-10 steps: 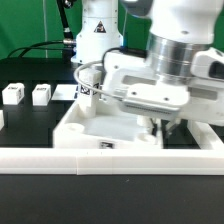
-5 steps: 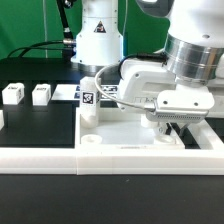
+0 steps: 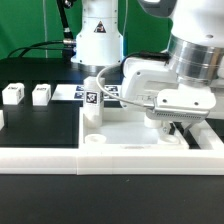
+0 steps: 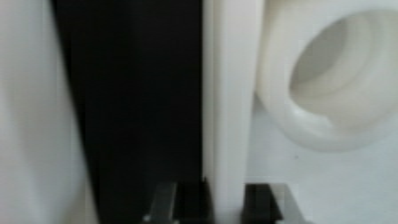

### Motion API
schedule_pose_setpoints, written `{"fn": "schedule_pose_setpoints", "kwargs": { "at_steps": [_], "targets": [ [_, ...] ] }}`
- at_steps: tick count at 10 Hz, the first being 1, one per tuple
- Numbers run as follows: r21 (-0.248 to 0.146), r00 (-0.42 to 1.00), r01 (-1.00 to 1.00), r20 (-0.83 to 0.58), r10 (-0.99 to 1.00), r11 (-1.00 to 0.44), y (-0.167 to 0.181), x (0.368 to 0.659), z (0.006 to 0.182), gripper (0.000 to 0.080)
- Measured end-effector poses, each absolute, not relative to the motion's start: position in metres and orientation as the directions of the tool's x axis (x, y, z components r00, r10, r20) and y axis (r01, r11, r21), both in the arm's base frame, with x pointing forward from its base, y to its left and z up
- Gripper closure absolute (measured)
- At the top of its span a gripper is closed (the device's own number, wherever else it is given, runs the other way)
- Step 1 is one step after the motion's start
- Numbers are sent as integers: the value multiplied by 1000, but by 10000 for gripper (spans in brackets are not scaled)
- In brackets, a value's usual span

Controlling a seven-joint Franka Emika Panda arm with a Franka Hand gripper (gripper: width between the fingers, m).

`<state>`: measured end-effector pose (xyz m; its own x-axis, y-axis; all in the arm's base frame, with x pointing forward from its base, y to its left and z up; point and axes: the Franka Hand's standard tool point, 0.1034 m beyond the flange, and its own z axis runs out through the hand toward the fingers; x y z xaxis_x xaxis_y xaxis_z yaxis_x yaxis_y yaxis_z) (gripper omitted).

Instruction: Assemble square table

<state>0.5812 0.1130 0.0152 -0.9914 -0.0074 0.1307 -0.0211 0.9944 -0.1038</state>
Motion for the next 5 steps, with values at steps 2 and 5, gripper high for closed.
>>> {"fn": "schedule_pose_setpoints", "kwargs": {
  "at_steps": [2, 5],
  "targets": [
    [-105, -988, -27, 151, -10, 994, 126, 582, 15, 735],
    [-142, -987, -3, 160, 20, 990, 125, 582, 15, 735]
  ]
}}
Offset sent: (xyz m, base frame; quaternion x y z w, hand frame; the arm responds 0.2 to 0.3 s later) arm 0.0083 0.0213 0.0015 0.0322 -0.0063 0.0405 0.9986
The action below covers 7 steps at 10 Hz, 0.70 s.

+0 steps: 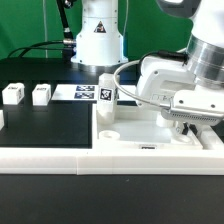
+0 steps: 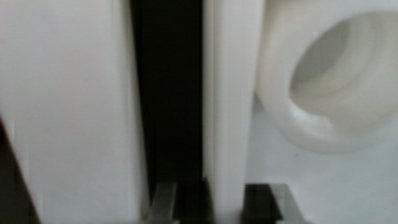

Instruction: Assemble square table

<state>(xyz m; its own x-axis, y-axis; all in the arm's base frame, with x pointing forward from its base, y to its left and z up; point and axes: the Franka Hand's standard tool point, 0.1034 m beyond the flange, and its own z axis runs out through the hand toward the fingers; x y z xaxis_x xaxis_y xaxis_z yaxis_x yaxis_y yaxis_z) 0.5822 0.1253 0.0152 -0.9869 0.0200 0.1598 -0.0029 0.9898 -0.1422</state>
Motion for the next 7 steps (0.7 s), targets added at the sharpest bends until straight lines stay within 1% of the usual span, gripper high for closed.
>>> {"fn": "schedule_pose_setpoints", "kwargs": {
  "at_steps": [3, 4, 5, 6, 7],
  "targets": [
    [-147, -986, 4, 162, 28, 989, 121, 582, 15, 735],
    [-154, -986, 12, 165, 38, 988, 115, 582, 15, 554],
    [-165, -984, 18, 170, 46, 986, 109, 582, 16, 418],
    [-177, -984, 18, 172, 49, 984, 103, 582, 17, 418],
    [-184, -983, 25, 172, 57, 983, 98, 582, 17, 240]
  ]
}}
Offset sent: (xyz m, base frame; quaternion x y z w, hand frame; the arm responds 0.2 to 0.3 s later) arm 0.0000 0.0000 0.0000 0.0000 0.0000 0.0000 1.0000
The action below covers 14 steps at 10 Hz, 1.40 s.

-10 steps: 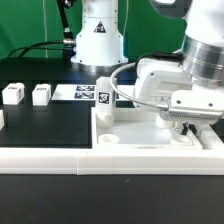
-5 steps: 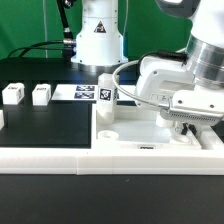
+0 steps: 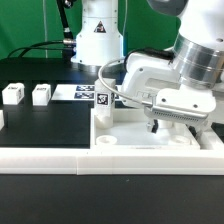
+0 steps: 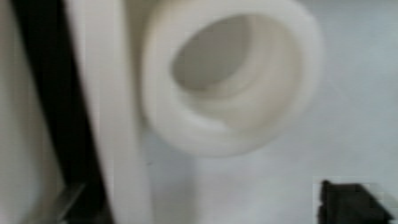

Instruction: Assemble square table

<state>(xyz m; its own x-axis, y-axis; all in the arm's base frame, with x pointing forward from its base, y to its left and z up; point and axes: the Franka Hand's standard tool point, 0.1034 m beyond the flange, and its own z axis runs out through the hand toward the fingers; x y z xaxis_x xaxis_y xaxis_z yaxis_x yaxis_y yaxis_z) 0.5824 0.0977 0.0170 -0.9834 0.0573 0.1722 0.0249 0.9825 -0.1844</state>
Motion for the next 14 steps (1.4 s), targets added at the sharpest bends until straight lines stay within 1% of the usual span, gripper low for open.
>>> {"fn": "schedule_pose_setpoints", "kwargs": {
  "at_steps": [1, 2, 3, 4, 7, 8, 9, 10, 11, 12, 13, 14],
  "targets": [
    [-186, -983, 31, 172, 64, 982, 95, 583, 17, 178],
    [-186, -983, 34, 172, 66, 982, 94, 583, 17, 178],
    [-186, -983, 35, 172, 68, 982, 94, 583, 16, 155],
    [-186, -983, 36, 173, 69, 982, 93, 583, 16, 151],
    [-186, -982, 38, 174, 71, 982, 92, 582, 15, 150],
    [-186, -983, 41, 170, 73, 982, 91, 584, 18, 150],
    [-198, -985, 42, 158, 74, 979, 80, 590, 36, 150],
    [-216, -987, 68, 126, 97, 974, 54, 593, 69, 150],
    [-229, -986, 96, 112, 124, 969, 29, 589, 86, 150],
    [-237, -984, 113, 107, 141, 965, 7, 587, 95, 150],
    [-245, -977, 173, 81, 198, 954, -14, 585, 108, 150],
    [-238, -965, 237, 56, 256, 942, -27, 584, 108, 150]
  ]
}}
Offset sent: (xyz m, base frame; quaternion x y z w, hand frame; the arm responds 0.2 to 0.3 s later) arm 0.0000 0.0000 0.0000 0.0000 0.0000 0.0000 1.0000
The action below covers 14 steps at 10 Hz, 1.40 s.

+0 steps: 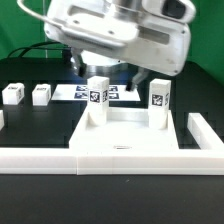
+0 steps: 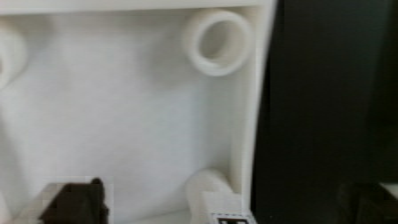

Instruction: Assemble square table

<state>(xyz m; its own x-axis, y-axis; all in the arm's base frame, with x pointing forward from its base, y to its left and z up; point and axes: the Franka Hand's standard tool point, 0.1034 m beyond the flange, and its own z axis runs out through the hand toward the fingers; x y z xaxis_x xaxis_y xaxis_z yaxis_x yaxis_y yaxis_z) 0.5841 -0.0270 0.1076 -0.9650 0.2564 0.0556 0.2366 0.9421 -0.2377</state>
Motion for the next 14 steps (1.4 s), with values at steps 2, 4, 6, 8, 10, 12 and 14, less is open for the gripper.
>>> {"fn": "schedule_pose_setpoints", "kwargs": {
  "at_steps": [2, 4, 6, 8, 10, 12, 14],
  "targets": [
    [-240, -918, 374, 39, 394, 896, -36, 585, 97, 150],
    [-243, -862, 490, 8, 507, 837, -36, 585, 97, 150],
    [-245, -785, 604, -18, 619, 759, -40, 583, 98, 150],
    [-273, -598, 778, -45, 800, 566, -85, 552, 116, 150],
    [-298, -381, 892, -94, 920, 339, -109, 519, 111, 150],
    [-294, -197, 943, -122, 973, 154, -112, 505, 94, 150],
    [-271, -71, 962, -158, 985, 26, -109, 507, 95, 150]
  ]
}}
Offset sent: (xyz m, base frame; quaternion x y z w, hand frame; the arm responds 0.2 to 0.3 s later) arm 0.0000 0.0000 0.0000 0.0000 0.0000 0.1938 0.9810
